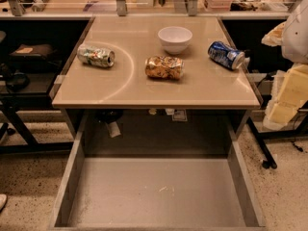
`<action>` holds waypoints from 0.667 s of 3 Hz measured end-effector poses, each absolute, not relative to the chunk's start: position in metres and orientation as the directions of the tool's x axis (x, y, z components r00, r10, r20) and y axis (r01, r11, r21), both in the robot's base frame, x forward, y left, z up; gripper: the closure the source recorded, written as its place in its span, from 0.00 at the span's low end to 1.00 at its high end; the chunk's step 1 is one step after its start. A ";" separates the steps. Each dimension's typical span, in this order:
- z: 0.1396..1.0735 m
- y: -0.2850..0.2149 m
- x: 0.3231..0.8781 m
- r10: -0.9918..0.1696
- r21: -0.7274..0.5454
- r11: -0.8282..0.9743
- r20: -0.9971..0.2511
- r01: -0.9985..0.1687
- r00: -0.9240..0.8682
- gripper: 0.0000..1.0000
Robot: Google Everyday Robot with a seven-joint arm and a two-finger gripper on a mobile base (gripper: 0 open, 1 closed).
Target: Place orange can into top drawer
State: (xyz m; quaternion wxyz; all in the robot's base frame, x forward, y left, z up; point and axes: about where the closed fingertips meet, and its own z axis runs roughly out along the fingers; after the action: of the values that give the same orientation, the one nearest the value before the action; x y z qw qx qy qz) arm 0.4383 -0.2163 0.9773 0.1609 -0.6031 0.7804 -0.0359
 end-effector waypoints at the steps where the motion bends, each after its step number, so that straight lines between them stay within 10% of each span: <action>1: 0.977 -0.216 0.438 -0.953 -0.250 0.270 -0.208 -0.930 -0.221 0.00; 2: 0.977 -0.212 0.441 -0.955 -0.266 0.258 -0.216 -0.929 -0.204 0.00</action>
Offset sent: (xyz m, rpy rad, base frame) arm 0.0072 0.0084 -0.0062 0.0097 -0.0197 0.0328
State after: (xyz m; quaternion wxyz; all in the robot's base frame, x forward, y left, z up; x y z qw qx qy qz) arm 0.4414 -0.2121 0.9771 0.1694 -0.6077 0.7749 -0.0385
